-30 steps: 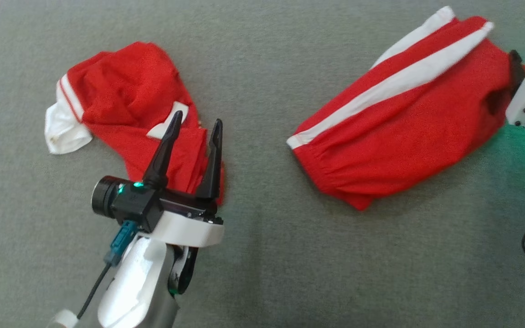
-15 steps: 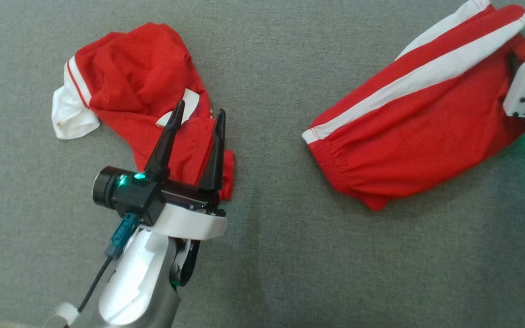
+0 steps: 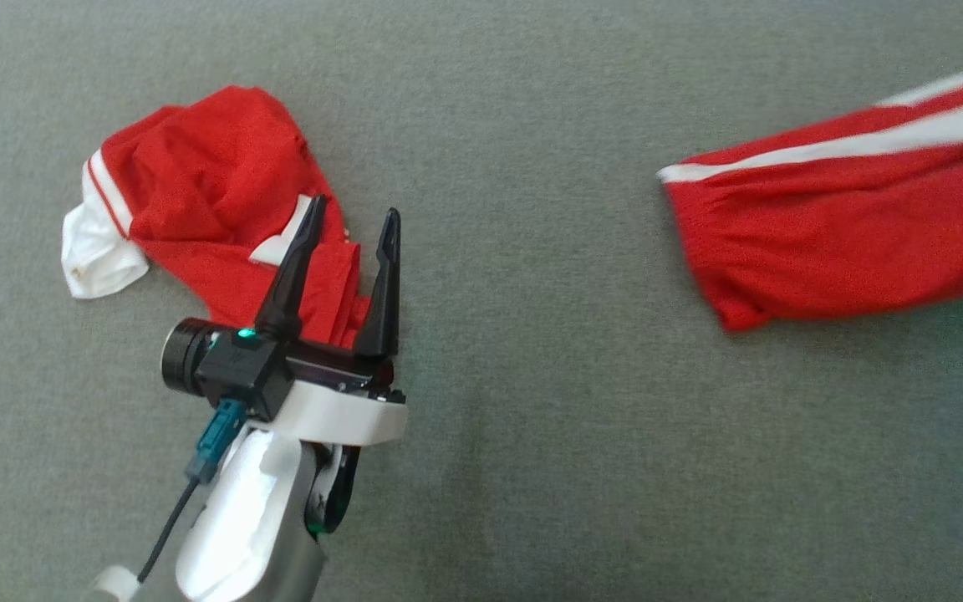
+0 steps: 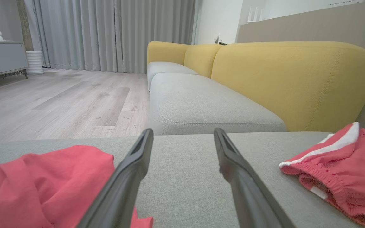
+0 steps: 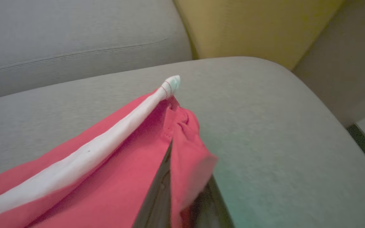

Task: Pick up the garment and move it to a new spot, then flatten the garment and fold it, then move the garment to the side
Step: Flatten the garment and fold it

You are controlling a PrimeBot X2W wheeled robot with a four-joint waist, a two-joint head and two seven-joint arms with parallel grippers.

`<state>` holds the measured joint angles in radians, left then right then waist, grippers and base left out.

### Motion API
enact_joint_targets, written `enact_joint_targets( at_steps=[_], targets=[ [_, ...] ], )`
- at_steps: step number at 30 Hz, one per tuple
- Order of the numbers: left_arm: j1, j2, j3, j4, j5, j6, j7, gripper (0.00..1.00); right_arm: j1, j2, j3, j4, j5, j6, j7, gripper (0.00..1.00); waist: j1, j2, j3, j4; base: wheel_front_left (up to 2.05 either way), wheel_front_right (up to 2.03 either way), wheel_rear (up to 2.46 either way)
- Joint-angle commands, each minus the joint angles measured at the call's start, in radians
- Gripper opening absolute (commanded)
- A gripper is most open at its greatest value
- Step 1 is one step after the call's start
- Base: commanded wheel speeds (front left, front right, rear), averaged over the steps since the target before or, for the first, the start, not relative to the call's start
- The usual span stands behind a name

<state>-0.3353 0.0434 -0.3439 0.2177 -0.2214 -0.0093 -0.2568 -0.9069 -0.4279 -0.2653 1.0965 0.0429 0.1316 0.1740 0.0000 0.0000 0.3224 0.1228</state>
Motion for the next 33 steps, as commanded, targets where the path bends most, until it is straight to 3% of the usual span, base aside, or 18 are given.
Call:
enact_joint_targets(
  at_steps=[1,7,14,20,25,33],
  targets=[
    [0.0,0.007,0.038,-0.031,0.004,0.001,-0.005,1.0,0.02,-0.026,-0.008,-0.021,-0.012,-0.001,-0.013,0.0,0.0,0.0,-0.012,-0.011,0.0,0.0,0.0],
    [0.015,0.007,0.042,-0.027,0.01,-0.002,-0.005,1.0,0.066,-0.004,-0.191,-0.008,-0.102,-0.001,-0.04,0.0,0.0,0.0,-0.039,-0.023,0.0,0.0,0.0],
    [0.044,0.007,0.059,-0.019,0.021,-0.009,-0.005,1.0,0.082,0.076,-0.26,-0.044,-0.162,-0.001,-0.101,0.0,0.0,0.0,-0.076,-0.028,0.0,0.0,0.0],
    [0.08,0.007,0.078,-0.011,0.034,-0.011,-0.005,1.0,0.079,0.174,-0.135,-0.063,-0.076,-0.001,-0.222,0.0,0.0,0.0,-0.151,-0.038,0.0,0.0,0.0],
    [0.107,0.007,0.085,-0.009,0.038,-0.011,-0.005,1.0,0.116,0.223,0.055,-0.103,0.08,-0.001,-0.278,0.0,0.0,0.0,-0.204,-0.04,0.0,0.0,0.0],
    [0.144,0.007,0.095,-0.012,0.041,-0.013,-0.005,1.0,0.249,0.207,0.399,-0.288,0.361,-0.001,-0.252,0.0,0.0,0.0,-0.25,-0.02,0.0,0.0,0.0]
  ],
)
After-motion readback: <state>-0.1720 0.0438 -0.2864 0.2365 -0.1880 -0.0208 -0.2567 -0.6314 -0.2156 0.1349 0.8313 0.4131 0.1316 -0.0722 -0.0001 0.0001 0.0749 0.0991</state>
